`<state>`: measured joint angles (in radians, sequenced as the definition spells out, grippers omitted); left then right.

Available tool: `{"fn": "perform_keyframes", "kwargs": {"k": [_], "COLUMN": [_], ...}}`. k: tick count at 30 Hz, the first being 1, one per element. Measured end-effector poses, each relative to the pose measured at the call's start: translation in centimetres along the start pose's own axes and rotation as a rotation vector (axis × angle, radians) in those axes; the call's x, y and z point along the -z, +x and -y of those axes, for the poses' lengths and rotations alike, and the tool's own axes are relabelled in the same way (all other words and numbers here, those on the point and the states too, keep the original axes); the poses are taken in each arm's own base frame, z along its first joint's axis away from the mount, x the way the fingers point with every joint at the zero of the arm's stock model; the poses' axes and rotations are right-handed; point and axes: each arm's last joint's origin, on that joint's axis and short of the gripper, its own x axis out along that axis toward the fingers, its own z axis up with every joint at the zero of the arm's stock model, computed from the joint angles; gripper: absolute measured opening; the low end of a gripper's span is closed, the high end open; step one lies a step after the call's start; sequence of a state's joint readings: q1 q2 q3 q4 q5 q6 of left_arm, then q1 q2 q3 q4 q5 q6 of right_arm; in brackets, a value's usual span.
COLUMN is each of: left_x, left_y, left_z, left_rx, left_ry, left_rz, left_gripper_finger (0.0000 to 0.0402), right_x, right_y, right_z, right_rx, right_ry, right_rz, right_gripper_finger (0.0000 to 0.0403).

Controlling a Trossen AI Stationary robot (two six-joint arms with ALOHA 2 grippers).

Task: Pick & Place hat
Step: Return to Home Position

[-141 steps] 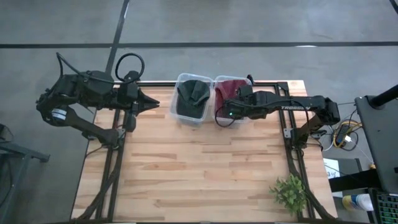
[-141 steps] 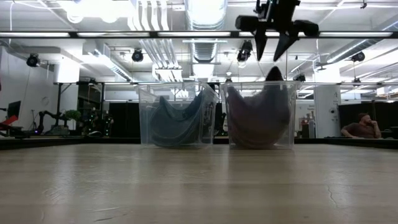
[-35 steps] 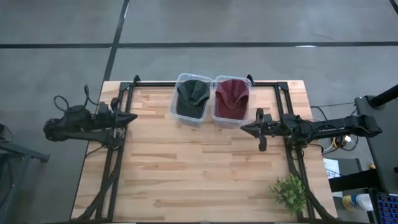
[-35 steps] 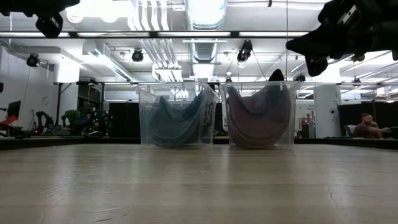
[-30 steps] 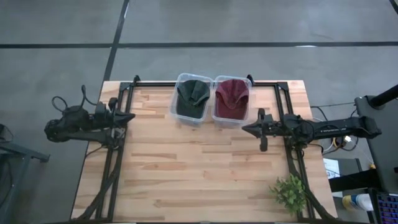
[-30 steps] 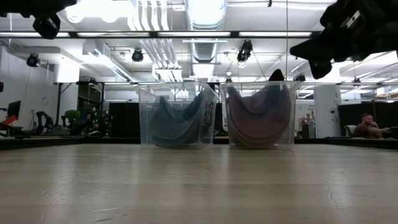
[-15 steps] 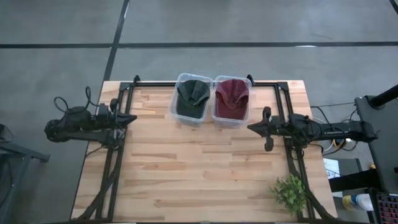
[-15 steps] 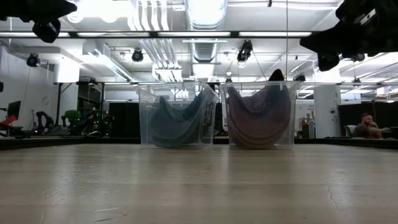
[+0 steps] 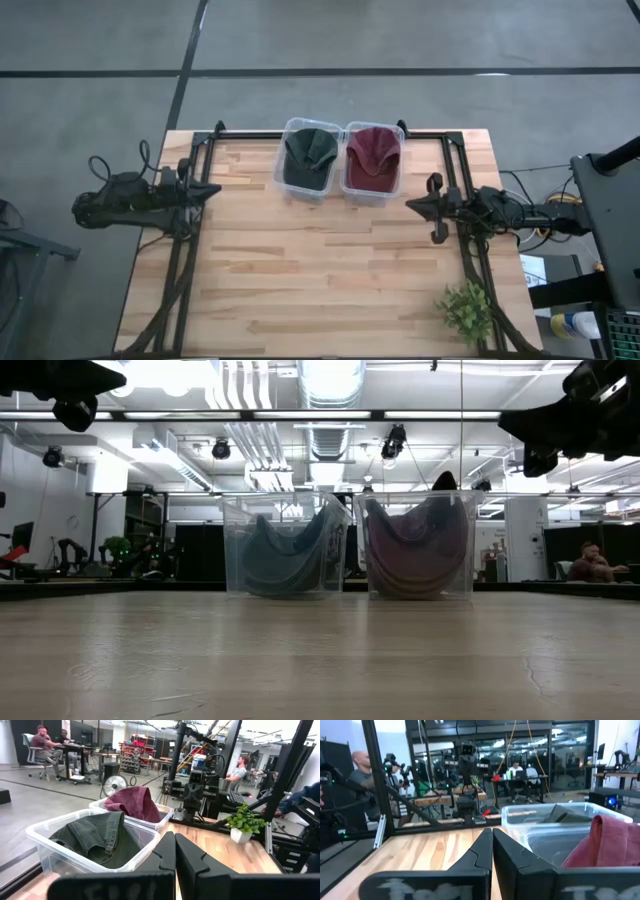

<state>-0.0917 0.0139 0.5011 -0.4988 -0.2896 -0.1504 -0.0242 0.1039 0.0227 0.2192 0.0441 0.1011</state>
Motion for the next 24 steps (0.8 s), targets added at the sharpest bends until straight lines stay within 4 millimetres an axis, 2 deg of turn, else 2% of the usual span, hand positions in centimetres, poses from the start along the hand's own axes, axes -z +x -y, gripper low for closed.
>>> {"fn": "perform_keyframes", "kwargs": {"k": [8, 13, 18, 24], "left_x": [0.4, 2.3, 3.8, 5.2], "left_y": [0.3, 1.7, 3.0, 3.6], "left_z": [0.0, 0.2, 0.4, 0.4], "left_rx": [0.001, 0.001, 0.017, 0.051], "left_ry": [-0.026, -0.064, -0.105, -0.103], "left_rz": [-0.003, -0.011, 0.066, 0.035], "left_gripper_finger": [0.0000, 0.0000, 0.0000, 0.0000], "right_x": [0.0, 0.2, 0.3, 0.4], "right_y": [-0.3, -0.3, -0.3, -0.3], "right_z": [0.0, 0.0, 0.0, -0.1], "right_rx": [-0.003, -0.002, -0.024, -0.050], "right_ry": [-0.010, -0.007, 0.002, -0.014], "right_rz": [0.029, 0.014, 0.003, -0.007], "right_gripper_finger": [0.0009, 0.0009, 0.0009, 0.0009]}}
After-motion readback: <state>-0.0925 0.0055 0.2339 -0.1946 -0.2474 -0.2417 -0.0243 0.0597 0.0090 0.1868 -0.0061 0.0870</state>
